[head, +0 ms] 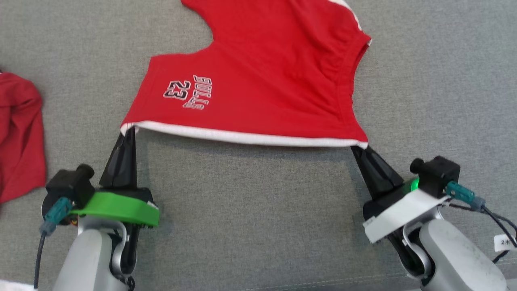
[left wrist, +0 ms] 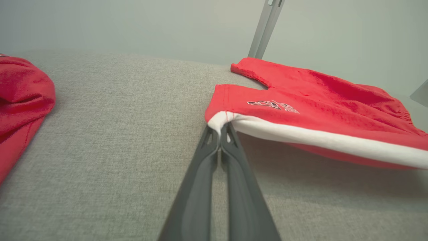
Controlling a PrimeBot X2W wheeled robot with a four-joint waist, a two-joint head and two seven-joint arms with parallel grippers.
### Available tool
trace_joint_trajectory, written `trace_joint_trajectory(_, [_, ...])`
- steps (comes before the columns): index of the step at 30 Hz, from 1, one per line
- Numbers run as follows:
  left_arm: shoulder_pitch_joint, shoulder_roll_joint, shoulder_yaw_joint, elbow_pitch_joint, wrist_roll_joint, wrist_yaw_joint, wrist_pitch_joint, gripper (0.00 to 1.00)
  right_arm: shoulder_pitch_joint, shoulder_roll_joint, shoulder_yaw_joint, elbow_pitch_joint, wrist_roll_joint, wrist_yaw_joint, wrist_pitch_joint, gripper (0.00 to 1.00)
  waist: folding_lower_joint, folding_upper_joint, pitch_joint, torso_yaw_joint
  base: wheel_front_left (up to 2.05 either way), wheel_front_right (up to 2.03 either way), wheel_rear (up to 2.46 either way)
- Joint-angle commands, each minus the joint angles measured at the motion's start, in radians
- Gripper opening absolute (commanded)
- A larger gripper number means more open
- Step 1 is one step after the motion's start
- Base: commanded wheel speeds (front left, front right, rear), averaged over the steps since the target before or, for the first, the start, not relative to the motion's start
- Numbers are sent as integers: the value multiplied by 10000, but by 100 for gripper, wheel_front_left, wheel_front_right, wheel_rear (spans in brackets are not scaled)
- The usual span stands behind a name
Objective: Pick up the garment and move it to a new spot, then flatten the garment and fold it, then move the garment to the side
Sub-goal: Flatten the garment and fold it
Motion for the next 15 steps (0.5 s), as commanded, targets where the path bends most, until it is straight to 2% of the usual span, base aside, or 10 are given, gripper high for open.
trace_joint_trajectory(1, [516,135,24,-350,58,152,0,0,459,-21,-54,-122,-56,-7,-29,0,1,0,-691,-69,0,0,0])
trace_joint_trajectory(6, [2556,282,-34,-2194,119,826,754,0,1990,-134,-251,-565,-270,-7,-29,0,1,0,-1311,-14,0,0,0])
trace_joint_trajectory(7, [3285,329,-64,-3008,145,1091,1087,0,2576,-142,-373,-780,-372,-7,-29,0,1,0,-1514,11,0,0,0])
trace_joint_trajectory(8, [3285,329,-64,-3008,145,1091,1087,0,2576,-142,-373,-780,-372,-7,-29,0,1,0,-1514,11,0,0,0])
trace_joint_trajectory(9, [3999,340,-119,-3757,122,1352,1481,0,3192,-185,-519,-974,-482,-7,-29,0,1,0,-1646,45,0,0,0])
trace_joint_trajectory(15, [5102,377,-214,-5257,144,1868,2169,0,4252,-210,-759,-1484,-698,-7,-21,0,1,0,-1831,68,0,0,0])
